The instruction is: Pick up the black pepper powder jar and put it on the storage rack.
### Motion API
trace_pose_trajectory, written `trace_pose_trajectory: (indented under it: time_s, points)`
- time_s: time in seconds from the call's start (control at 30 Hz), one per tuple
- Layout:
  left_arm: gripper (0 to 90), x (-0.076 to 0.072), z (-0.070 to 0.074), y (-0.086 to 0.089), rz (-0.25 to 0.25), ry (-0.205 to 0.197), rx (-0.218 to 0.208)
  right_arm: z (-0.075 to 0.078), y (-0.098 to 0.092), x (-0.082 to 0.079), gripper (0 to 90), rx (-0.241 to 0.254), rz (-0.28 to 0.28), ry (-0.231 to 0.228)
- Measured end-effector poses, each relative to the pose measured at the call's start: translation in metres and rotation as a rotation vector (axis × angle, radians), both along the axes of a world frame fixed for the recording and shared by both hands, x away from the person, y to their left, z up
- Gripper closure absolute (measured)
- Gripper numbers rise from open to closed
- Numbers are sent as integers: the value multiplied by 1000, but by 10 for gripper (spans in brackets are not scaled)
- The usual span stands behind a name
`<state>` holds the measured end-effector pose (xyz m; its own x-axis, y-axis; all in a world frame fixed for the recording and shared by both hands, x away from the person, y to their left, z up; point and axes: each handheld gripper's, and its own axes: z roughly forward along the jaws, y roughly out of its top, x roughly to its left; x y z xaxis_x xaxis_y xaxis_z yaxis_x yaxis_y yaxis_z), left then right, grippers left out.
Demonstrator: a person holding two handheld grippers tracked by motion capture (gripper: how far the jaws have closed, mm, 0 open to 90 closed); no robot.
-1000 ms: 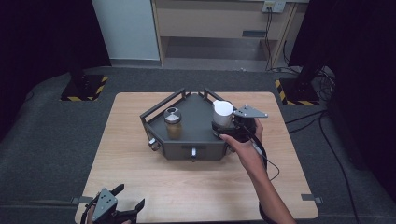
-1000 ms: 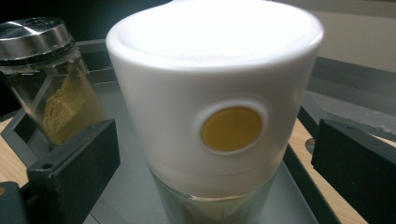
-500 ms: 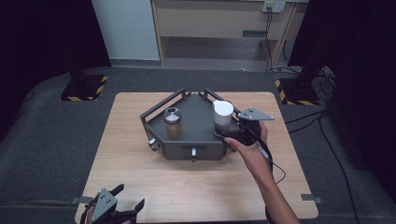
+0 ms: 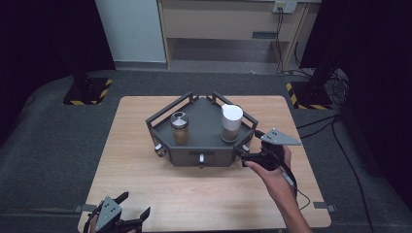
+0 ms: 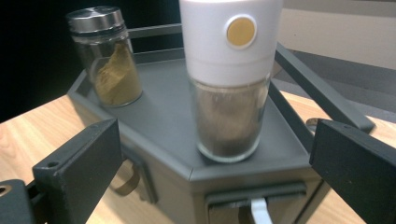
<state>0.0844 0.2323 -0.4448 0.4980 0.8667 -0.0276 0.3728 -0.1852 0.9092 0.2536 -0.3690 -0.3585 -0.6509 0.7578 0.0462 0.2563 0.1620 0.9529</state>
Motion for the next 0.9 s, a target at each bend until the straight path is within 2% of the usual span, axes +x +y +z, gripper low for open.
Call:
trace_pose_trajectory:
  time_s: [0.4,0.9]
  points:
    - [51,-1,0,-2,3,3,7,-14,-23,-38,27,14,17,9]
    - [45,-1,0,-3,18,3,8,-26,-46,-64,30,34,4,11]
